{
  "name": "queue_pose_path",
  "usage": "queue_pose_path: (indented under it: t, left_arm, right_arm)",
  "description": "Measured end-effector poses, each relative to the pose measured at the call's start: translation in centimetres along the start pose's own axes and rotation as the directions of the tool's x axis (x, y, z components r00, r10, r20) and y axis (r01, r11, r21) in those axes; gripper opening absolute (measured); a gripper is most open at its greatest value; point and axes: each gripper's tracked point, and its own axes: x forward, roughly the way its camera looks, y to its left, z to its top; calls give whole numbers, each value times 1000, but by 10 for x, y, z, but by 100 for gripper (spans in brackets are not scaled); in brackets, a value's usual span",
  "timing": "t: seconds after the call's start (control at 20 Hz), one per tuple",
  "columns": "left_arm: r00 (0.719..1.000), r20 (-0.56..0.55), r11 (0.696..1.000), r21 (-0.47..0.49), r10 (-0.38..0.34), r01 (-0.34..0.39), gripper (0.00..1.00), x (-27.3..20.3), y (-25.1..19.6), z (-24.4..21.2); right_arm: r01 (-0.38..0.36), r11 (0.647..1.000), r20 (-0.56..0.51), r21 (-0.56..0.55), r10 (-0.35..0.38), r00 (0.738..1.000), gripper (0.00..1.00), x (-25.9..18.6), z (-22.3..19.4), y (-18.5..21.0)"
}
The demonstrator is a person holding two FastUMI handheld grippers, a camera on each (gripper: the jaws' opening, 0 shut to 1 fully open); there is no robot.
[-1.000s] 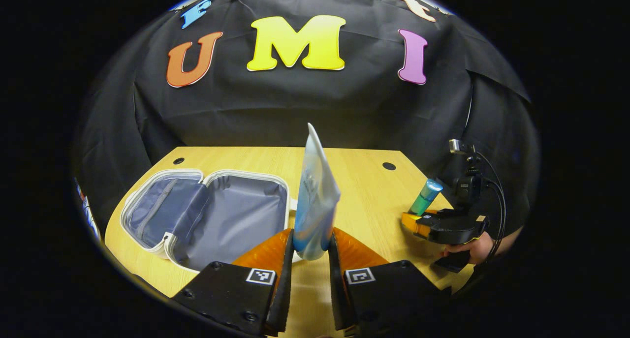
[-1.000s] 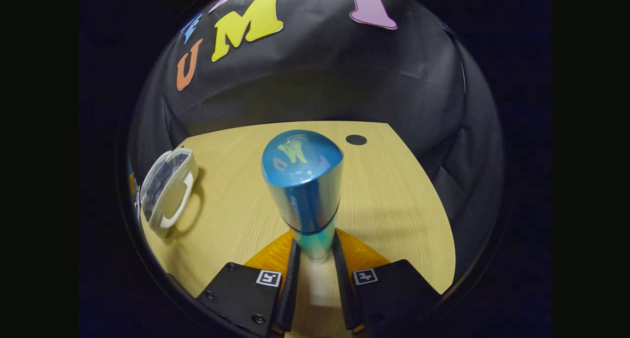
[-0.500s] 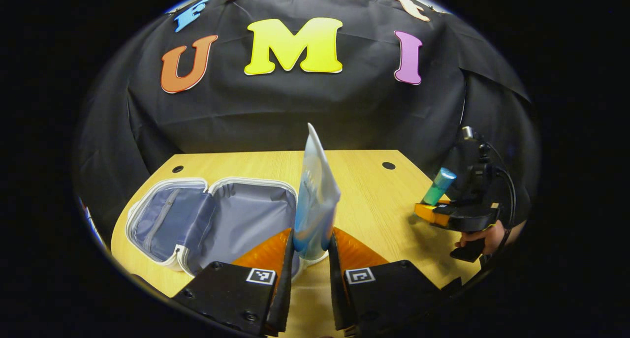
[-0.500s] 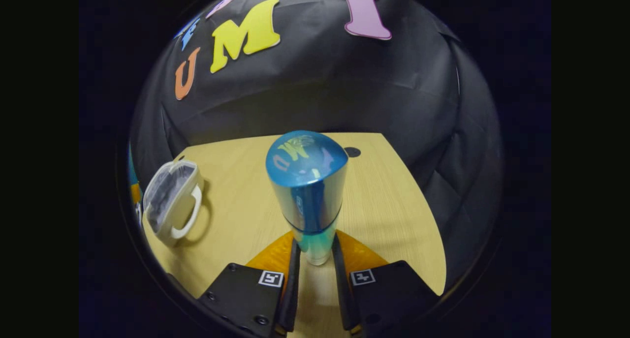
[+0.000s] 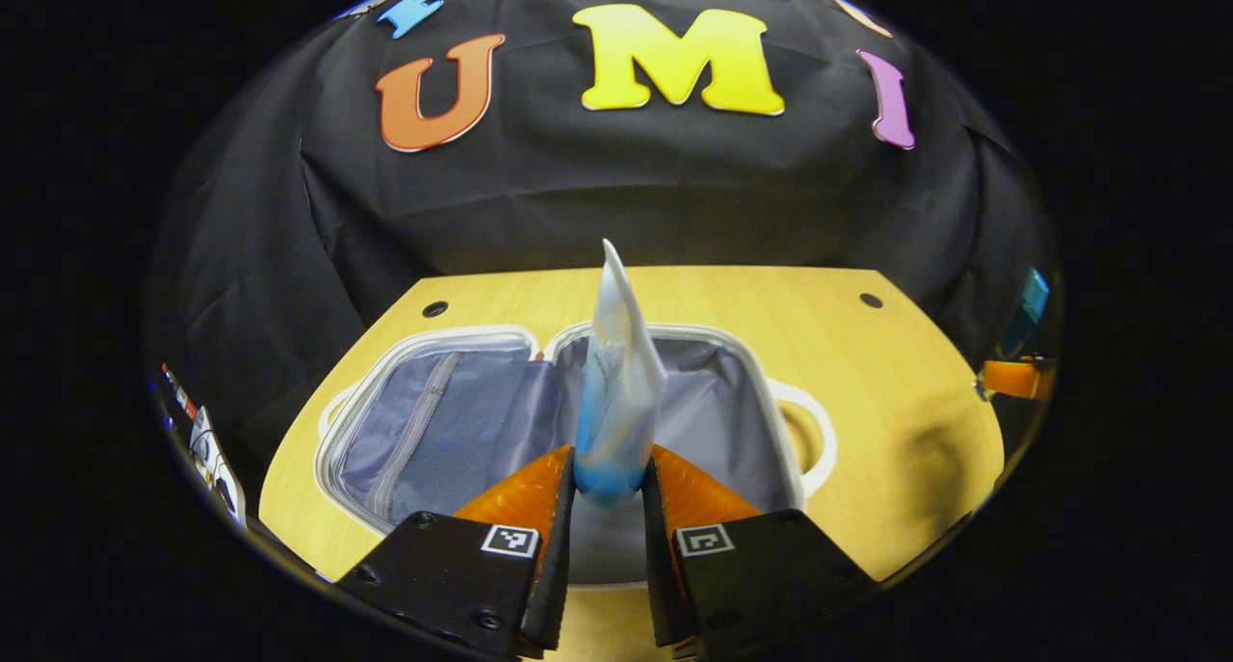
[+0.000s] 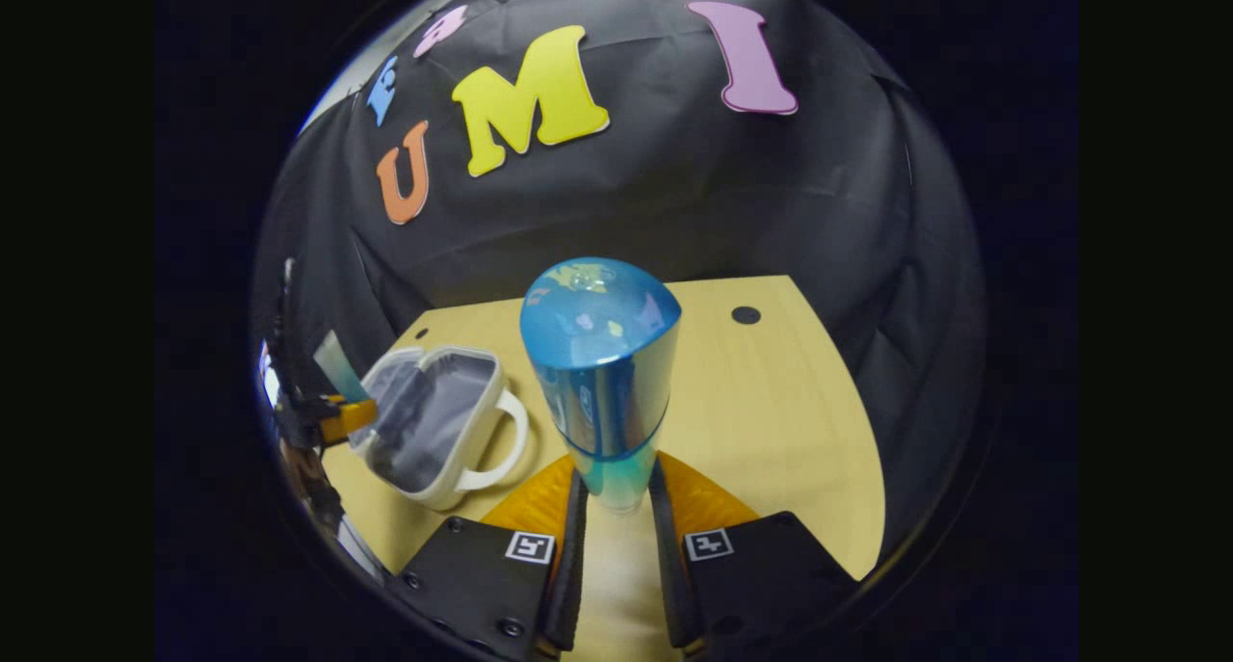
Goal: First open the suitcase, pack the skin care products into it, and then close the suitcase.
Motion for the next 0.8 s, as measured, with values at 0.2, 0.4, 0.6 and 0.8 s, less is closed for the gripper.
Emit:
queue_pose_path:
  t: [0.2,0.4,0.6,0.8]
  left_arm:
    - [973,-181,990,46,143,-137,38,27,20,-36]
    - [897,-375,972,99,233,-211,37,35,22,-69]
    - [819,-488,952,111,302,-284,41,42,18,-84]
    - [745,-579,937,107,332,-333,41,45,20,-86]
  right_arm:
    - [-55,998,-35,-13,55,998,33,-22,-4,29]
    - [-82,995,-45,-52,80,996,32,-44,7,37]
    - [-99,994,-29,-47,98,995,30,-55,15,41]
    - [-111,992,-22,-57,110,994,32,-64,14,35]
